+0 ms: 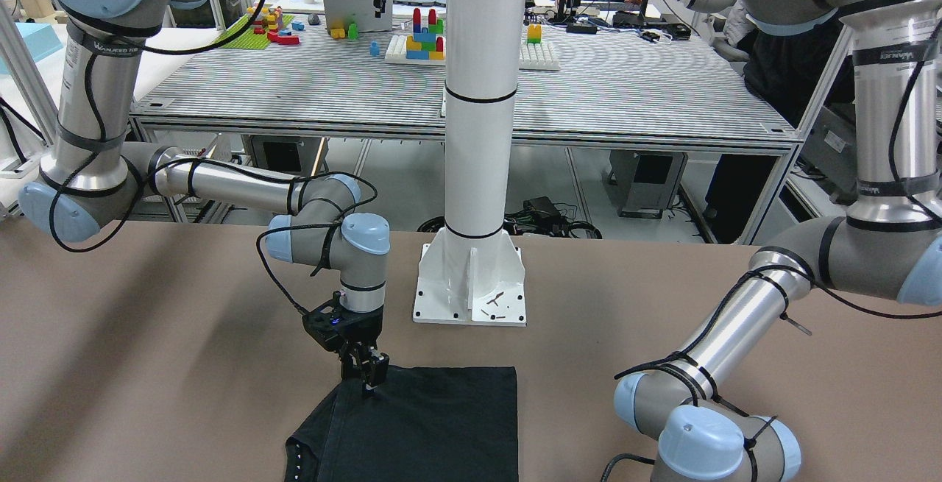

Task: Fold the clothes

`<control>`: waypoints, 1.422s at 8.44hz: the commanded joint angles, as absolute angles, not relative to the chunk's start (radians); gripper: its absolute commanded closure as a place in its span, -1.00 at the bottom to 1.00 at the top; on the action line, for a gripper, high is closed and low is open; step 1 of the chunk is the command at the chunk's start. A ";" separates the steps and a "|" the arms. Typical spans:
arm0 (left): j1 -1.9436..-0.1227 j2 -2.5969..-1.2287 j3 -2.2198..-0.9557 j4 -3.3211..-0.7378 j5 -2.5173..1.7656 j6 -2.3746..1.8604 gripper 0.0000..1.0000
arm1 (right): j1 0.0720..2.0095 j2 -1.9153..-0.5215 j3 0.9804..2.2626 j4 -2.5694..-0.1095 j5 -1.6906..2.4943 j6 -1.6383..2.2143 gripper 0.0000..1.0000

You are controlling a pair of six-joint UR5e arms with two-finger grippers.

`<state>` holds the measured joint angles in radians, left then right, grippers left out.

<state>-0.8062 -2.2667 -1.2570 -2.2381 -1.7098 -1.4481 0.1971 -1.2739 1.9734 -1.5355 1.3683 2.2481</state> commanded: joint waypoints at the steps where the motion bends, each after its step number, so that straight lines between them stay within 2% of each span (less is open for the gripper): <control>1: -0.796 -2.266 -1.262 -2.238 -1.698 -1.450 -0.88 | 0.196 -1.279 1.977 -1.536 1.370 2.249 -0.50; 2: -0.796 -2.266 -1.262 -2.238 -1.694 -1.450 -0.88 | 0.193 -1.279 1.980 -1.536 1.371 2.250 -0.48; 3: -0.792 -2.266 -1.264 -2.238 -1.692 -1.450 -0.88 | 0.183 -1.273 1.973 -1.536 1.371 2.253 -0.32; 4: -0.792 -2.264 -1.266 -2.238 -1.689 -1.450 -0.88 | 0.178 -1.273 1.967 -1.534 1.370 2.252 0.00; 5: -0.790 -2.264 -1.266 -2.238 -1.686 -1.450 -0.88 | 0.179 -1.275 1.967 -1.535 1.370 2.249 0.15; 8: -0.792 -2.264 -1.269 -2.238 -1.686 -1.451 -0.88 | 0.176 -1.293 1.968 -1.534 1.371 2.249 0.15; 9: -0.790 -2.264 -1.269 -2.238 -1.686 -1.451 -0.88 | 0.176 -1.292 1.967 -1.534 1.371 2.250 0.36; 10: -0.792 -2.264 -1.269 -2.238 -1.686 -1.451 -0.88 | 0.178 -1.289 1.976 -1.534 1.371 2.252 0.81; 11: -0.790 -2.264 -1.269 -2.238 -1.686 -1.451 -0.88 | 0.184 -1.287 1.985 -1.534 1.373 2.250 1.00; 12: -0.790 -2.264 -1.269 -2.238 -1.686 -1.451 -0.88 | 0.195 -1.285 1.994 -1.534 1.373 2.249 1.00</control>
